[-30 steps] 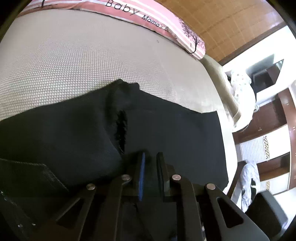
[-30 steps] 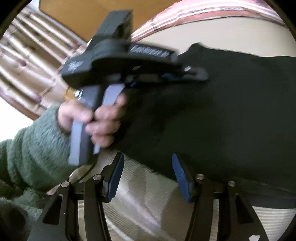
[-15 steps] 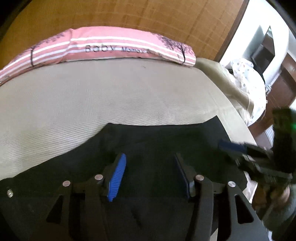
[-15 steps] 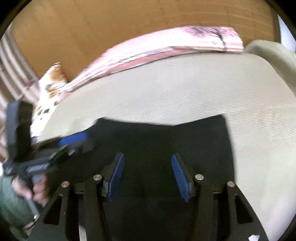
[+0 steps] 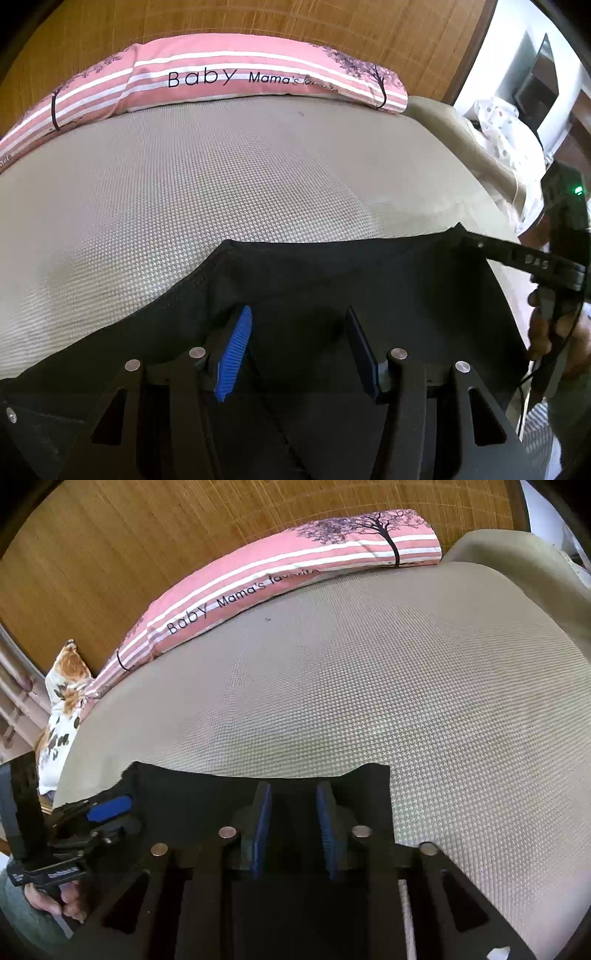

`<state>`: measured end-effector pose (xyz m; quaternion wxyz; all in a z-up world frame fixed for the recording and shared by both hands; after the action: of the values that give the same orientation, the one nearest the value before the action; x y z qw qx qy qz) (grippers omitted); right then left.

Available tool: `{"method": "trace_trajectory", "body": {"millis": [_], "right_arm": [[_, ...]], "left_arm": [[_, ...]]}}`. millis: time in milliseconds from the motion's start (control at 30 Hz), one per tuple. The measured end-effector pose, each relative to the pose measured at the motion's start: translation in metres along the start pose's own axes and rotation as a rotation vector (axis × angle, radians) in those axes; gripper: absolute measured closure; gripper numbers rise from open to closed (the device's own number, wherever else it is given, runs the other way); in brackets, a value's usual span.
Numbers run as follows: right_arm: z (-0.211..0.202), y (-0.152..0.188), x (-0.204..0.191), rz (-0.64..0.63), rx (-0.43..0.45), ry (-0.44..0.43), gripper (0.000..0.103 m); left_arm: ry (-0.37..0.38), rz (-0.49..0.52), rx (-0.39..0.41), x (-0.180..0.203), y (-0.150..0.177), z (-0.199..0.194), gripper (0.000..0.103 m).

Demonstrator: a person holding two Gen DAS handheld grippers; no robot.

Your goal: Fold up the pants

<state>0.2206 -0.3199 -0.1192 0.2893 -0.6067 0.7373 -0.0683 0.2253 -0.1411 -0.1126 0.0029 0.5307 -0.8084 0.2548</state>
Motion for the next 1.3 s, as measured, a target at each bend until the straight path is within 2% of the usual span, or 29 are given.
{"method": "trace_trajectory", "body": {"millis": [67, 233, 367, 467, 667, 800, 900, 1133, 1300], "right_arm": [[-0.015, 0.001, -0.006, 0.003, 0.021, -0.010, 0.060], [-0.040, 0.022, -0.019, 0.018, 0.016, -0.050, 0.056], [-0.054, 0.046, -0.029, 0.040, 0.012, -0.076, 0.048], [-0.058, 0.058, -0.038, 0.071, 0.004, -0.114, 0.048], [-0.061, 0.065, -0.068, 0.082, 0.003, -0.181, 0.044], [-0.059, 0.071, -0.099, 0.039, -0.016, -0.219, 0.043], [-0.058, 0.078, -0.118, 0.012, -0.031, -0.244, 0.043], [-0.051, 0.099, -0.149, -0.043, -0.079, -0.262, 0.043], [-0.048, 0.107, -0.155, -0.058, -0.095, -0.259, 0.043]], "left_arm": [[-0.006, -0.009, -0.004, 0.000, 0.001, -0.009, 0.049], [-0.023, -0.060, 0.046, -0.020, 0.014, -0.058, 0.044], [-0.065, -0.167, 0.095, -0.062, 0.036, -0.109, 0.041], [-0.058, -0.297, 0.119, -0.097, 0.062, -0.146, 0.040], [0.038, -0.644, 0.156, -0.154, 0.138, -0.199, 0.040], [0.069, -0.786, 0.150, -0.169, 0.192, -0.208, 0.040], [0.116, -0.860, 0.141, -0.171, 0.217, -0.203, 0.040], [0.210, -0.951, 0.168, -0.174, 0.220, -0.185, 0.040], [0.206, -1.010, 0.187, -0.186, 0.223, -0.173, 0.040]]}}
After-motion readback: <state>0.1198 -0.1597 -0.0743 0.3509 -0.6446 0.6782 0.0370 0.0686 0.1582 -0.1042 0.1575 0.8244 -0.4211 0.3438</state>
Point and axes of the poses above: each gripper's, at about its wrist camera, not at the fingertips, and z roughly the way its jaws point, x to its right, y to its underside, the point moved 9 cm from there along z, roughly the way its jaws point, and after that the axes turned 2 degrees about -x, right-handed, at the moved point
